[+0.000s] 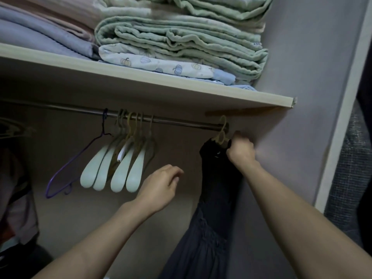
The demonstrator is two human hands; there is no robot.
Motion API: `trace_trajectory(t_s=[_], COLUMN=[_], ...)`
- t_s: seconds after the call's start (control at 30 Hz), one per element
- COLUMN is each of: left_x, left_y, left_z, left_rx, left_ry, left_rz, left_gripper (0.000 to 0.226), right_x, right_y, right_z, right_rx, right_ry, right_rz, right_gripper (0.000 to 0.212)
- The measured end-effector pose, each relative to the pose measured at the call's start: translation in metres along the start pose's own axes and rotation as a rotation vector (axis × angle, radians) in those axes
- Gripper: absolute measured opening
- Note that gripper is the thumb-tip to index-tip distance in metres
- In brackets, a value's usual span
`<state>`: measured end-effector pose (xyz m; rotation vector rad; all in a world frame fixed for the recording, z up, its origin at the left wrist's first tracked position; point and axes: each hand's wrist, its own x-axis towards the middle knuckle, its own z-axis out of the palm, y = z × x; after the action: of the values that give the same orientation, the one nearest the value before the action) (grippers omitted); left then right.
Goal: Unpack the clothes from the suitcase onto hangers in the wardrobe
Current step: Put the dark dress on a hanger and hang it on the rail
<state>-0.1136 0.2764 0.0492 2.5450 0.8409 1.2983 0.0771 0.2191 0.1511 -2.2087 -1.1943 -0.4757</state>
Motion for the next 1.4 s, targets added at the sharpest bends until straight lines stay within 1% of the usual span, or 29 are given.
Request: trace_trajectory(t_s=[0.17, 0.33, 0.47, 0.67, 0.8, 0.87, 1.0, 1.1, 1.17, 1.23, 1.37, 1.4], left_x=[0.001, -0.003, -0.008, -0.026, -0.041, -0.052, -0.086, -0.126, -0.161, -0.203, -0.276, -0.297], left_y=[-0.007, -0.007, -0.004, -0.007, -0.008, -0.010, -0.012, -0.023, -0.035, -0.046, -0.054, -0.055], left_z=[0.010, 0.015, 0.013, 0.002, -0.010, -0.017, -0.041, -0.065, -0.081, -0.103, -0.141, -0.152], left_rx=[-0.006, 0.001, 0.021, 0.045, 0.068, 0.069, 0.083, 0.114, 0.168, 0.223, 0.286, 0.323], left_ry=[-0.004, -0.019, -0.026, -0.031, -0.028, -0.012, 0.015, 0.021, 0.014, 0.018, 0.026, 0.039], left_rz=[0.009, 0.005, 0.027, 0.003, -0.027, -0.046, -0.126, -0.212, -0.270, -0.359, -0.547, -0.611], left_gripper=[0.028, 0.028, 0.028, 0.029, 0.028, 0.027, 0.025, 0.034, 0.026, 0.024, 0.037, 0.035], right_x=[0.015, 0.012, 0.010, -0.007, -0.030, -0.048, -0.096, -0.140, -0.172, -0.208, -0.271, -0.292], right_y=[0.000, 0.007, 0.009, 0.007, -0.001, -0.006, -0.024, -0.045, -0.063, -0.087, -0.129, -0.141], right_z=[0.016, 0.034, 0.035, 0.029, 0.027, 0.030, 0.043, 0.059, 0.073, 0.089, 0.116, 0.124], right_rx=[-0.054, -0.066, -0.048, -0.081, -0.120, -0.063, 0.093, 0.211, 0.291, 0.379, 0.588, 0.646], right_ry=[0.029, 0.009, -0.008, -0.029, 0.074, 0.115, 0.093, 0.053, 0.018, -0.025, -0.085, -0.150], right_rz=[-0.035, -0.050, -0.048, -0.047, -0.156, -0.230, -0.376, -0.495, -0.560, -0.639, -0.779, -0.819], right_gripper=[0.034, 0.029, 0.030, 0.028, 0.034, 0.036, 0.043, 0.045, 0.044, 0.042, 0.037, 0.037])
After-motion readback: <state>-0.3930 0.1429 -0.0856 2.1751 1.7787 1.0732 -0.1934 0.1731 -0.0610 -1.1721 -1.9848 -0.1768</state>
